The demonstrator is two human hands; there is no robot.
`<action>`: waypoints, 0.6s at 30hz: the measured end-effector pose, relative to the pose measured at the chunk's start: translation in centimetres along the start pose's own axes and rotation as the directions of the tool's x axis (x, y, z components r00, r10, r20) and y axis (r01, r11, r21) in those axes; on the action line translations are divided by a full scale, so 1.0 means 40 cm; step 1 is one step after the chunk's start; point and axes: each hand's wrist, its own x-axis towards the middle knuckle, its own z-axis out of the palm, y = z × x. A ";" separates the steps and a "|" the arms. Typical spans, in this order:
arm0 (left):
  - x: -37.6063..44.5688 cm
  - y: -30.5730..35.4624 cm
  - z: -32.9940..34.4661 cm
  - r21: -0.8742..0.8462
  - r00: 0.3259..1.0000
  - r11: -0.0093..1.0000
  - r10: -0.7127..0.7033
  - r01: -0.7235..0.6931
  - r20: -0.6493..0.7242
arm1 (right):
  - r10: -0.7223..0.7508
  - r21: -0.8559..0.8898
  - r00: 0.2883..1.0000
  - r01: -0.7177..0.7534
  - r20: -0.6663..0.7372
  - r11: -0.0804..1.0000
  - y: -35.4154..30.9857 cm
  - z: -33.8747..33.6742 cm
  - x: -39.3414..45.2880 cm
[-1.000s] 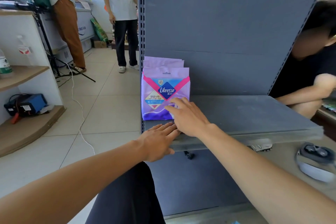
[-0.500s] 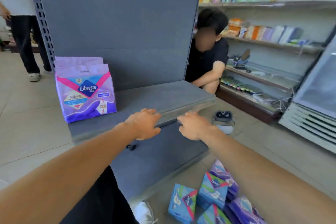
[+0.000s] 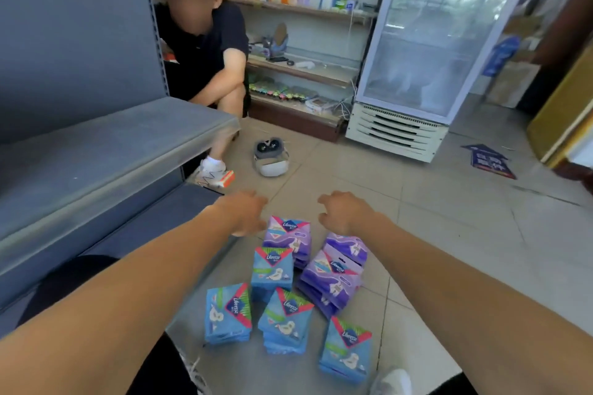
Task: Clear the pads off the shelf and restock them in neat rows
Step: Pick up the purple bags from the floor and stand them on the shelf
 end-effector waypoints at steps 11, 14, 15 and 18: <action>0.309 0.096 0.162 0.048 0.989 0.991 0.118 -0.123 0.084 | 0.266 0.170 0.937 -0.307 0.227 0.936 0.290 0.290 0.065; 0.400 0.090 0.228 0.034 0.986 0.992 0.114 -0.119 0.123 | 0.335 0.307 0.897 -0.418 0.289 0.855 0.331 0.407 0.111; 0.428 0.085 0.252 0.025 0.984 0.993 0.109 -0.114 0.138 | 0.354 0.372 0.880 -0.458 0.316 0.807 0.340 0.450 0.125; 0.499 0.067 0.317 0.027 0.979 0.995 0.091 -0.098 0.185 | 0.381 0.517 0.826 -0.560 0.416 0.648 0.353 0.573 0.160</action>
